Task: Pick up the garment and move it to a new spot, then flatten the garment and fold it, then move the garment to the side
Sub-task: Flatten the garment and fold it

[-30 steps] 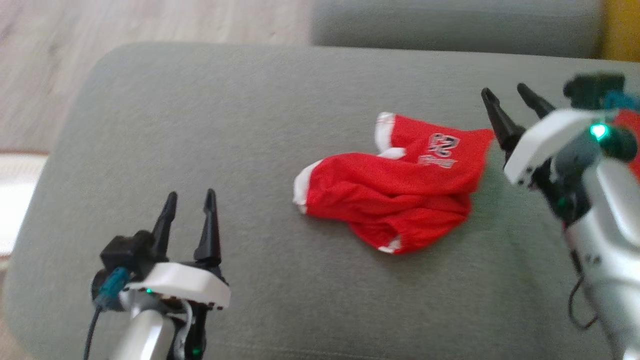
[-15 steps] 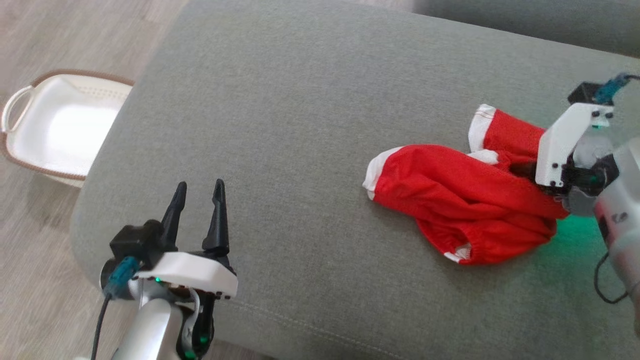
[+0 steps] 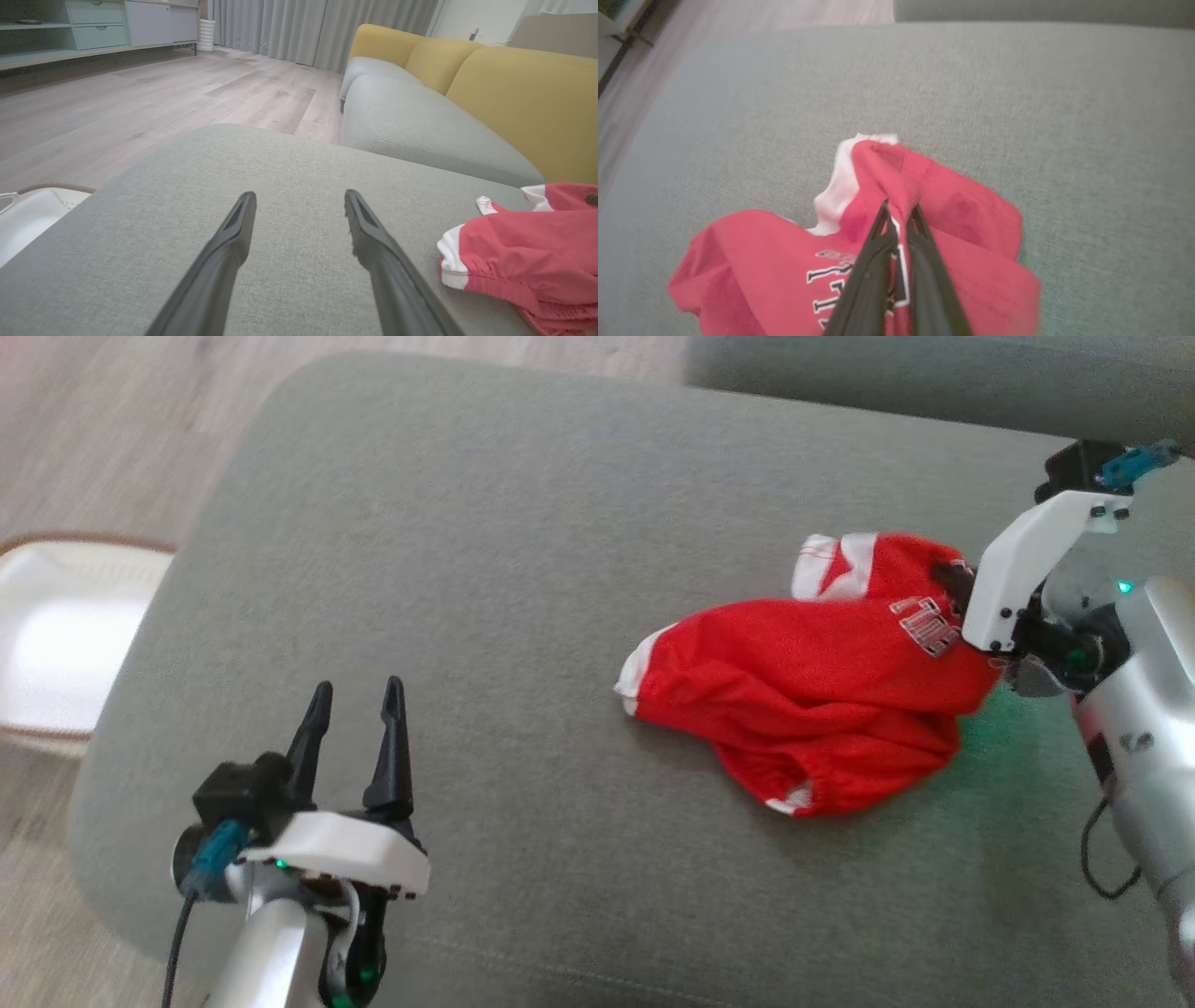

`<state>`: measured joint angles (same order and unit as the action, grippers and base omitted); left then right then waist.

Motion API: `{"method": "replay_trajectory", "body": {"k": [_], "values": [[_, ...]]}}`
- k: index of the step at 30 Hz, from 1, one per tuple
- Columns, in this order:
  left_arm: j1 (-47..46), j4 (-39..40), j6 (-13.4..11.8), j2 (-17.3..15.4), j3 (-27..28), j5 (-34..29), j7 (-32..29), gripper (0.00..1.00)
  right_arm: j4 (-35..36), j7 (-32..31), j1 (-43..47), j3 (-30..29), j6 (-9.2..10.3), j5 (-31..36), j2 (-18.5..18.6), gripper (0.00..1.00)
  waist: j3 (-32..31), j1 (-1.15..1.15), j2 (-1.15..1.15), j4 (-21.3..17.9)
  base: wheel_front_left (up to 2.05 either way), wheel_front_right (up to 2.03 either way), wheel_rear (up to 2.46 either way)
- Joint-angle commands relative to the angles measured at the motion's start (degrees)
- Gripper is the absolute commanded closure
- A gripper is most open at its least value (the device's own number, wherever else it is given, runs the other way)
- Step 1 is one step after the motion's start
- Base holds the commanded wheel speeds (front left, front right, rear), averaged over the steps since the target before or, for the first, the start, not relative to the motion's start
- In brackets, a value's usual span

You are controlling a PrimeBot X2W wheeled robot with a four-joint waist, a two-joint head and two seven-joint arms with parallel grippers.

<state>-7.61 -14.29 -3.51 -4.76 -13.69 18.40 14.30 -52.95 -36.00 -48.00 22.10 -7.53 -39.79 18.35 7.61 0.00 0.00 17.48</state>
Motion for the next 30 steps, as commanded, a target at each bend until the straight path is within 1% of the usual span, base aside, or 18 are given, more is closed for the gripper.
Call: {"method": "replay_trajectory", "body": {"k": [1,5,9,14,18,19,20,21,25,26,30], "values": [[-1.08,1.54,0.27,-0.6,2.62,-0.51,0.7,0.0,3.88,2.42,0.96,1.12,0.04,-1.49,0.31,1.0,-1.96,0.0,0.0,-2.72,0.0,0.0,0.0],[-0.31,1.71,0.37,-0.9,3.4,-0.95,0.7,0.0,13.0,9.93,6.6,3.7,0.04,-5.13,2.36,1.0,-3.41,0.0,0.0,-6.49,0.0,0.0,0.0],[0.2,1.86,0.48,-1.15,3.85,-1.21,0.7,0.0,21.9,15.56,13.99,5.11,0.04,-7.96,5.61,1.0,-4.09,0.0,0.0,-9.79,0.0,0.0,0.0],[0.62,1.97,0.61,-1.48,4.05,-1.43,0.7,0.0,28.56,19.29,23.77,3.68,0.04,-7.76,9.07,1.0,-4.21,0.0,0.0,-12.89,0.0,0.0,0.0],[0.85,1.91,0.6,-1.8,4.22,-1.46,0.7,0.0,31.01,19.66,30.56,0.96,0.04,-5.32,9.73,1.0,-4.05,0.0,0.0,-14.3,0.0,0.0,0.0],[0.91,1.86,0.61,-1.84,4.22,-1.45,0.7,0.0,30.91,19.52,31.9,-0.22,0.04,-4.35,9.48,0.71,-4.09,0.0,0.0,-14.52,0.0,0.0,0.0],[0.98,1.72,0.66,-1.9,4.21,-1.4,0.7,0.0,30.9,19.29,33.04,-1.13,0.04,-3.12,9.13,0.08,-4.21,0.0,0.0,-14.71,0.0,0.0,0.0],[1.05,1.61,0.65,-1.94,4.25,-1.34,0.7,0.0,31.04,19.21,33.96,-2.12,0.04,-2.04,8.51,0.0,-4.33,0.0,0.0,-14.93,0.0,0.0,0.0],[1.31,1.17,0.63,-1.97,4.09,-1.21,0.7,0.0,31.64,20.07,36.51,-7.7,0.04,2.34,5.63,0.0,-5.09,0.0,0.0,-15.37,0.0,0.0,0.0],[1.31,1.17,0.63,-1.97,4.09,-1.21,0.7,0.0,31.64,20.07,36.51,-7.7,0.04,2.34,5.63,0.0,-5.09,0.0,0.0,-15.37,0.0,0.0,0.0],[1.61,0.95,0.52,-2.16,4.05,-0.99,0.69,0.0,34.57,23.13,38.44,-14.86,0.04,6.66,2.39,0.0,-5.95,0.0,0.0,-15.64,0.0,0.0,0.0]]}}
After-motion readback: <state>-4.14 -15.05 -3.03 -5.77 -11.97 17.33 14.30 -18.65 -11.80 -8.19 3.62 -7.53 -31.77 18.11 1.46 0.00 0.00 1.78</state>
